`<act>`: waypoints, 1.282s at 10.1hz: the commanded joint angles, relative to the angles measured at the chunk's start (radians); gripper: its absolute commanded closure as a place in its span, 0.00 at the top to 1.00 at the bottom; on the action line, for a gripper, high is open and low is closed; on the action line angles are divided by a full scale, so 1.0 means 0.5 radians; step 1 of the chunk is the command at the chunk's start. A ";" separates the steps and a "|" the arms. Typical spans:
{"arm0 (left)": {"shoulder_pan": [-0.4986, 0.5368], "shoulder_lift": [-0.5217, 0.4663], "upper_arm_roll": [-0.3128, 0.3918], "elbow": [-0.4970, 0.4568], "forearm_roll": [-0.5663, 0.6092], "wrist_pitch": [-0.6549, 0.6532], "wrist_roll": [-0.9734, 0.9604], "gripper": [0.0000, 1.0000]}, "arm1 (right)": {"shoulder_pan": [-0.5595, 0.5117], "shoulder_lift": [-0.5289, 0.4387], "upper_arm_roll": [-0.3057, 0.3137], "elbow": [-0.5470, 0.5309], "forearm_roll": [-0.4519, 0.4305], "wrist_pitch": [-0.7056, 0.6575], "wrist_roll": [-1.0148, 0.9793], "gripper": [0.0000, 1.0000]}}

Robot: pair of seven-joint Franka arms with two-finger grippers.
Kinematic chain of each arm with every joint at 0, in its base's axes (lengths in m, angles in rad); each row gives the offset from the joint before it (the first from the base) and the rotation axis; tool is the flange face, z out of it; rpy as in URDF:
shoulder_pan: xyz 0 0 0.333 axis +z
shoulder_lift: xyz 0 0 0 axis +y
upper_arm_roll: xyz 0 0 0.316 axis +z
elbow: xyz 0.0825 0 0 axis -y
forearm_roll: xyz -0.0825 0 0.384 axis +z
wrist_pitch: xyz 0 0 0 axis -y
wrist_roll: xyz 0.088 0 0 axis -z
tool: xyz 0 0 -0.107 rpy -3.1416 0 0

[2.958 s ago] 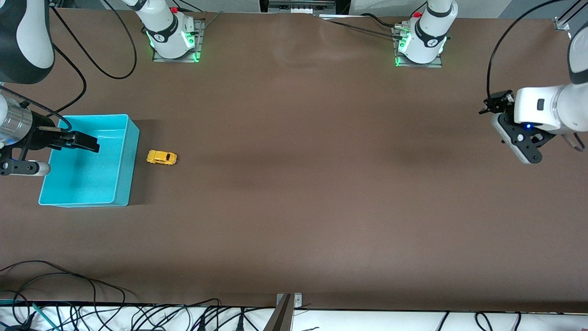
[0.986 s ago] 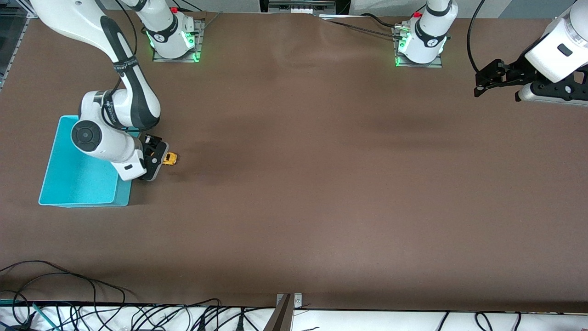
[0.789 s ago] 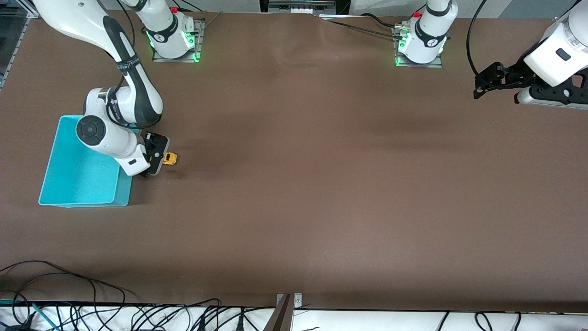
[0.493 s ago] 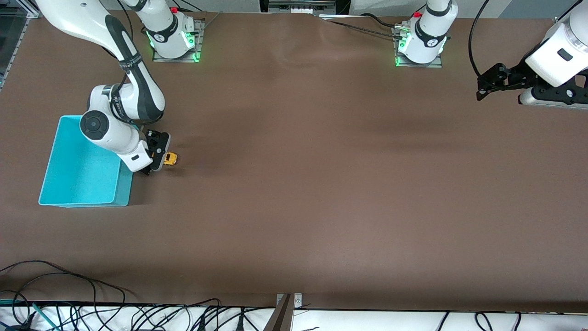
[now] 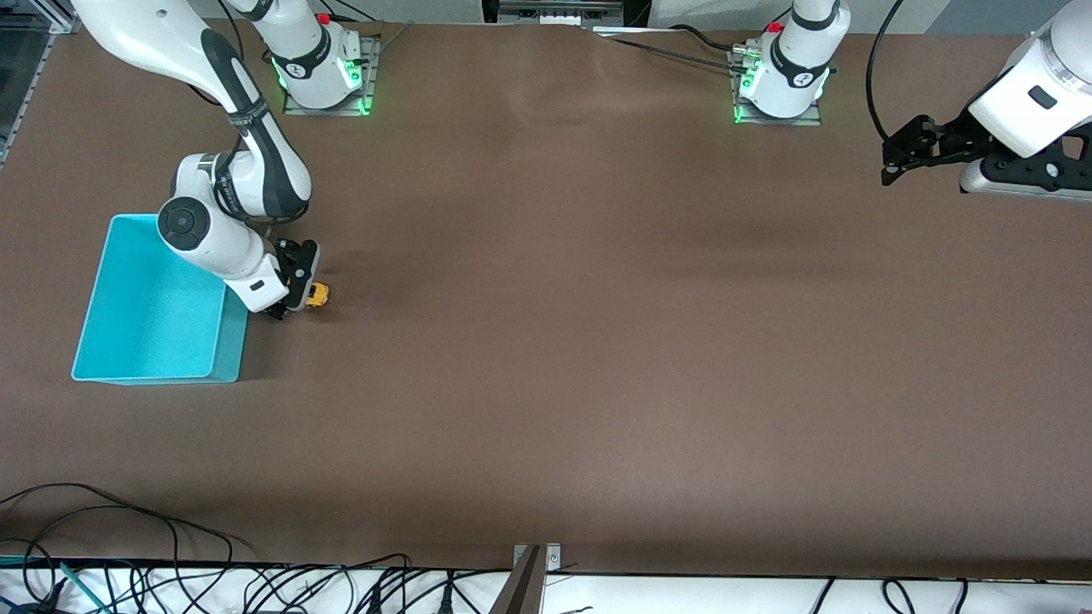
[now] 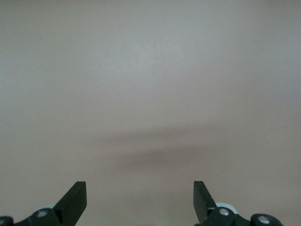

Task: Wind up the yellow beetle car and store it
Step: 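Grasp the car with the right gripper while the left gripper retracts, then lift the car with the right gripper and lower it into the bin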

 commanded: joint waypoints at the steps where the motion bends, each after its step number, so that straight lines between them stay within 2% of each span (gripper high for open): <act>1: -0.010 -0.017 -0.003 0.043 0.023 -0.011 -0.022 1.00 | -0.004 -0.033 -0.009 -0.054 -0.022 0.044 -0.025 0.50; 2: -0.010 -0.017 -0.003 0.043 0.023 -0.011 -0.022 1.00 | -0.007 -0.030 -0.009 -0.060 -0.022 0.044 -0.022 0.49; 3: -0.010 -0.017 -0.006 0.043 0.023 -0.011 -0.022 1.00 | -0.010 -0.030 -0.009 -0.063 -0.022 0.047 -0.022 0.40; 4: -0.010 -0.020 -0.006 0.040 0.023 -0.011 -0.022 1.00 | -0.010 -0.033 -0.009 -0.063 -0.022 0.041 -0.018 0.16; 5: -0.010 -0.020 -0.006 0.040 0.023 -0.011 -0.013 1.00 | -0.010 -0.033 -0.009 -0.063 -0.022 0.041 -0.018 0.00; 9: -0.010 -0.036 -0.006 0.046 0.023 -0.027 -0.022 1.00 | 0.000 -0.152 0.003 0.013 -0.022 -0.020 0.003 0.00; 11: -0.010 -0.045 -0.009 0.046 0.023 -0.027 -0.025 1.00 | -0.003 -0.180 -0.006 0.236 -0.010 -0.331 0.003 0.00; 13: -0.010 -0.042 -0.003 0.046 0.023 -0.024 -0.022 1.00 | -0.003 -0.208 -0.018 0.597 0.002 -0.815 0.061 0.00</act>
